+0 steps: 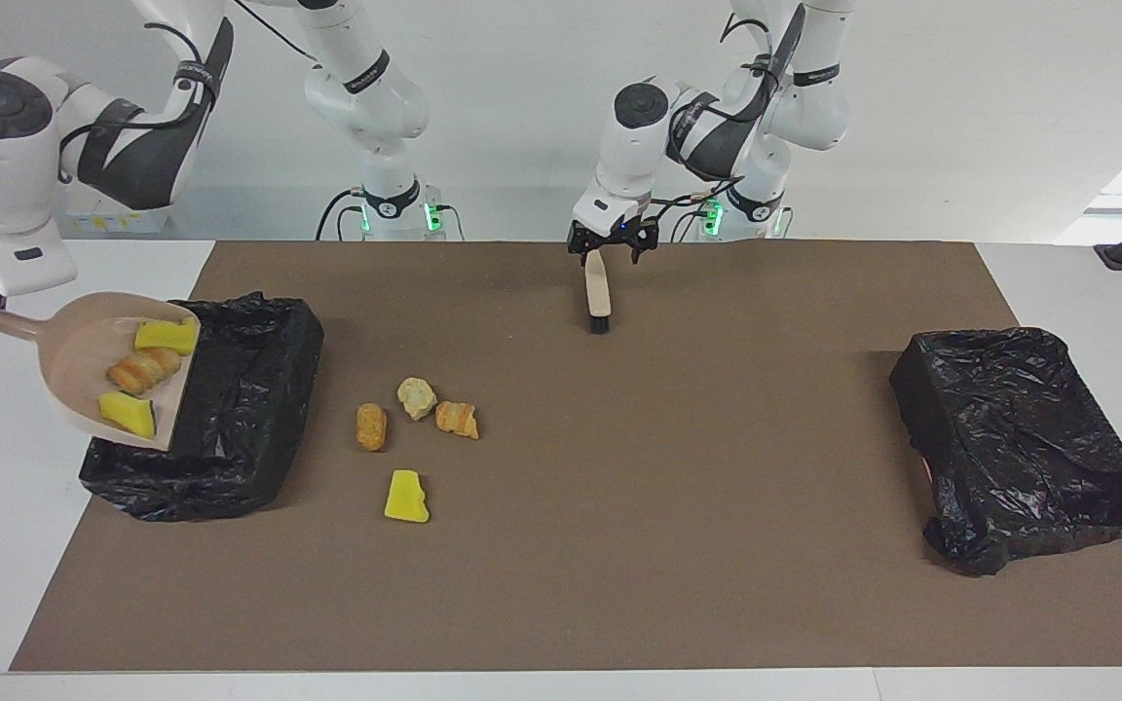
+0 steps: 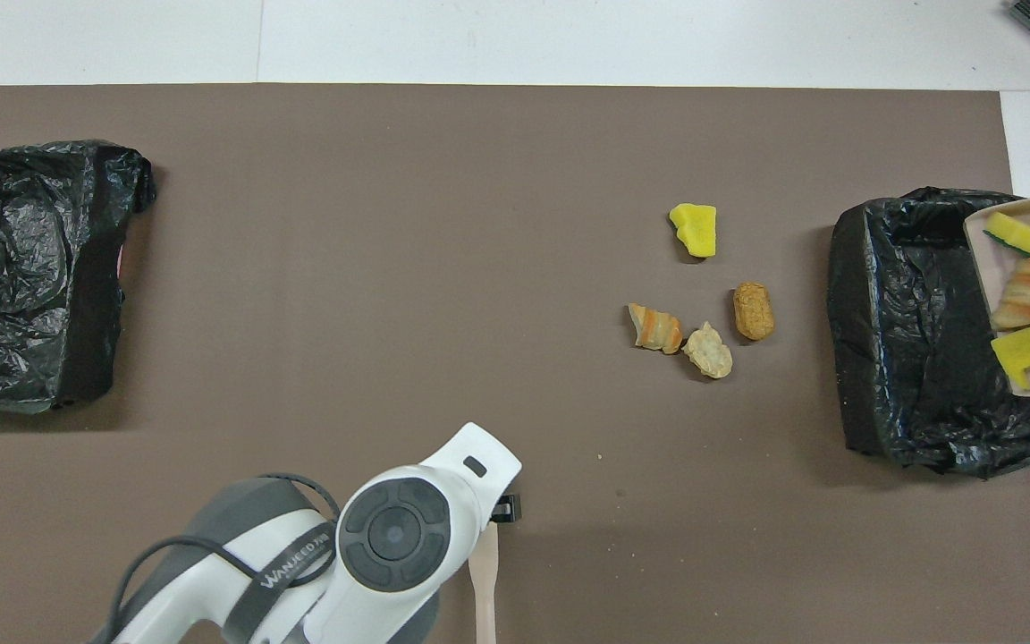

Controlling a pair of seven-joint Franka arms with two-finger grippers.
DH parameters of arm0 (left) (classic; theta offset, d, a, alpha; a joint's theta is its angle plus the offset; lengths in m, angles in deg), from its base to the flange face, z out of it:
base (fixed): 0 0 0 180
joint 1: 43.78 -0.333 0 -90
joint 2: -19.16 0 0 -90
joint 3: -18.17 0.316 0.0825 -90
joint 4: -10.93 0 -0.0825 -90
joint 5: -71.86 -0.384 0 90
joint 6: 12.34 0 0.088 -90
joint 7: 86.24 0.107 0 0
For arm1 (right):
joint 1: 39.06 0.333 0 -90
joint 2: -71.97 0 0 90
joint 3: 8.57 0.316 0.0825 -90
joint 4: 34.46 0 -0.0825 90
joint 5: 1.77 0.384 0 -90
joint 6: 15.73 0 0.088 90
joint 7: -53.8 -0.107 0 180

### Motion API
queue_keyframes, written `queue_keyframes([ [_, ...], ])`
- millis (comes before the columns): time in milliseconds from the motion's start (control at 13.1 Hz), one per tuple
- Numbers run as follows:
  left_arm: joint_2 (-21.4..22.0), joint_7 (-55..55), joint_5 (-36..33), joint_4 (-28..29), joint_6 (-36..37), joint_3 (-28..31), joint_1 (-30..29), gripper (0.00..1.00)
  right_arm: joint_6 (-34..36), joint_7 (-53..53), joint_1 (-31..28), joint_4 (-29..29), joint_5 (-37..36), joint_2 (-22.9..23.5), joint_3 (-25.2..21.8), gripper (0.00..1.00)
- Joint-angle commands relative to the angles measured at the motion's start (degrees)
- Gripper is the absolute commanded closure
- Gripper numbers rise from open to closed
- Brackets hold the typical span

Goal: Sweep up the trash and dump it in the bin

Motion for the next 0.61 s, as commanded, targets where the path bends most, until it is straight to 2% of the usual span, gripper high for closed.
queue_keyframes([
  [0,-1.1,8.5,-2.6,-6.0,4.2,-0.3,-6.5,0.0,0.4,-0.5,0.4,1.3,-3.8,-1.1,0.2,1.0],
  [535,-1.1,28.1,-3.0,-20.9,18.9,-0.2,-20.8,0.0,0.1,6.5,0.0,1.4,-3.4,-1.3,0.4,1.0],
])
